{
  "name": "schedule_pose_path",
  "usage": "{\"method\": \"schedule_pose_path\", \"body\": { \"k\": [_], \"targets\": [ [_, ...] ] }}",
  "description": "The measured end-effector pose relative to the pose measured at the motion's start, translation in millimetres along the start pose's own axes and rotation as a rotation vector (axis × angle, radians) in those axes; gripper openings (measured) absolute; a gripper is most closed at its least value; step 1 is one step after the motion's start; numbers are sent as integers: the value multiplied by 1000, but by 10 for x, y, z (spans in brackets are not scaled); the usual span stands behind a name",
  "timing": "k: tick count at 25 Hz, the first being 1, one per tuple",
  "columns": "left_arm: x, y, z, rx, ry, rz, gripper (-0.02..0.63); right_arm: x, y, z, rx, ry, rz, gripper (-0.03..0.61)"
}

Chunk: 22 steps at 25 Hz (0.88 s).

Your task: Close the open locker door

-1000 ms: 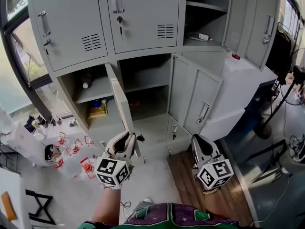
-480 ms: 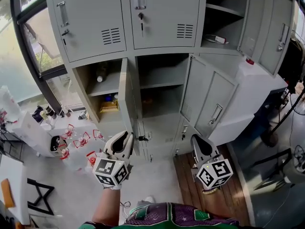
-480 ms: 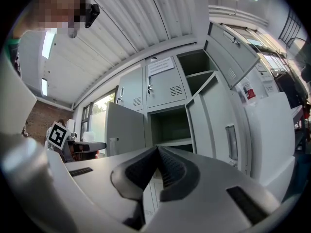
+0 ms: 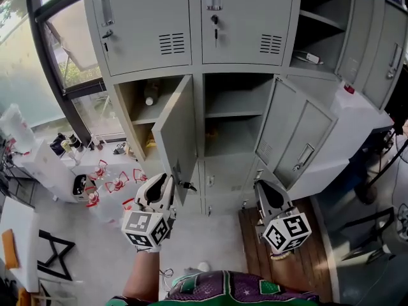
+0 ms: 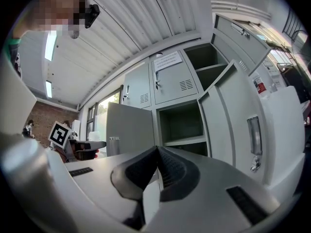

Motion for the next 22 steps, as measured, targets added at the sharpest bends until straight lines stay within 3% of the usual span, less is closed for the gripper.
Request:
{"method": "schedule_pose_path", "body": {
  "k": [7,11,22],
  "targets": [
    [304,27,-58,2,7,8,83,224,-48,279,-6,19,1,5],
    [535,48,-70,0,32,15,40,369,-46,458,-11,26,-5,5],
    [983,89,-31,-3,4,8,25,757,-77,859,16,53,-31,5]
  ]
}}
Point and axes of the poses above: the fingertips, and each gripper's own axes: z forward along the fingers, x to its left, y out of its top, the point moved 7 cm from there along -z, backward along the fingers, and after that the axes turned 2 degrees about -x, right-handed, at the moved point
